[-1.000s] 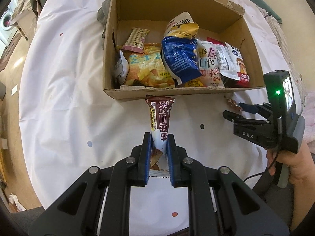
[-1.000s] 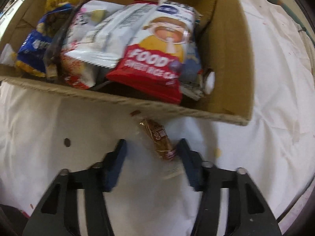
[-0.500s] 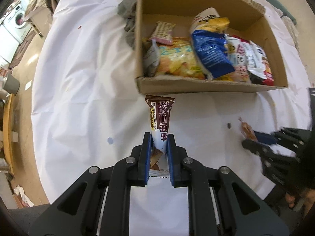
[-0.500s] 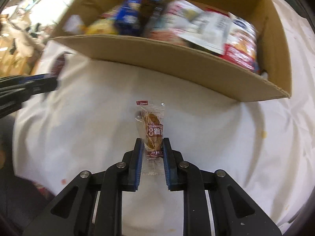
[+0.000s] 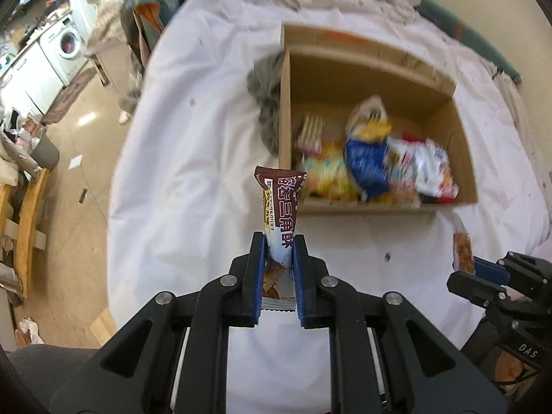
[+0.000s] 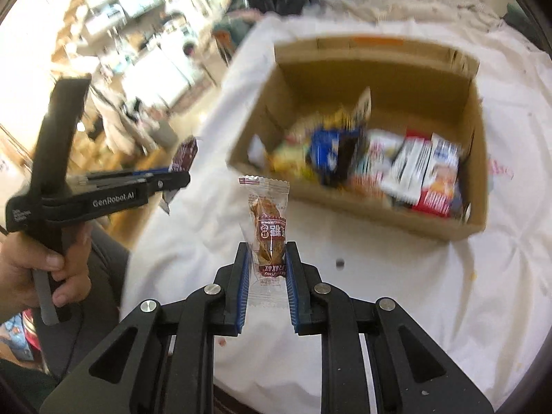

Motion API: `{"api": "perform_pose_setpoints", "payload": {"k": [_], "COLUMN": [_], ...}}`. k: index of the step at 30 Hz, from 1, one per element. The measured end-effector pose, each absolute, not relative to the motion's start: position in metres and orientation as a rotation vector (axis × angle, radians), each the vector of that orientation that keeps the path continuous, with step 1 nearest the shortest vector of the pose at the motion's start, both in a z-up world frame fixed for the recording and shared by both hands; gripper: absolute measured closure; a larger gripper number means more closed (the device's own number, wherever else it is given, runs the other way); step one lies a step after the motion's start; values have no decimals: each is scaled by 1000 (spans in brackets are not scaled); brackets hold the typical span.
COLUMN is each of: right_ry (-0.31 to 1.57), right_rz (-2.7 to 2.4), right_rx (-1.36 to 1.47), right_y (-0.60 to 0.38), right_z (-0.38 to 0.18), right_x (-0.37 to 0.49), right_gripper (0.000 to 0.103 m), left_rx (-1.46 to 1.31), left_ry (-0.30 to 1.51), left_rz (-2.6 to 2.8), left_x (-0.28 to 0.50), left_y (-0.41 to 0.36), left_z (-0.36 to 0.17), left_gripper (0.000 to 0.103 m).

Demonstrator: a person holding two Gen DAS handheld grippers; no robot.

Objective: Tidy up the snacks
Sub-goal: 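Lower both snacks into the box and open both tools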

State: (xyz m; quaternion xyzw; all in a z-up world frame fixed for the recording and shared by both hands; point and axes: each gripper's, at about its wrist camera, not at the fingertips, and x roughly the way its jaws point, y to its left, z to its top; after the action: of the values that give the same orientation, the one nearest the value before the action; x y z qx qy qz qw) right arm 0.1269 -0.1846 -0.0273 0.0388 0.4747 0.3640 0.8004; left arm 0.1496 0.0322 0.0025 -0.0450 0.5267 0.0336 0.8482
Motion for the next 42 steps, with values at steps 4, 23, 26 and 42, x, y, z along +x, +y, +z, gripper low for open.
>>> {"api": "perform_pose_setpoints", "payload": {"k": [4,23,26,42], "right_ry": [903,898,943,1163], "right_rz": [766,571,546,495], "right_rx": [192,550,515,379], "right_y": [-204,-276,-265,-217], "right_z": [1,4,-9,-72], "right_x": [135,226,238,255], "right_gripper": [83,83,83,81], "left_rx": [-80,-83,-90,-75], "left_ry": [1034,989,1005,1064], "left_rz": [68,-35,-48,-67], "left_x": [160,233,240,256], "left_y": [20,-17,-14,-8], "left_z": [36,39,28,-41], "left_gripper": [91,91,91,90]}}
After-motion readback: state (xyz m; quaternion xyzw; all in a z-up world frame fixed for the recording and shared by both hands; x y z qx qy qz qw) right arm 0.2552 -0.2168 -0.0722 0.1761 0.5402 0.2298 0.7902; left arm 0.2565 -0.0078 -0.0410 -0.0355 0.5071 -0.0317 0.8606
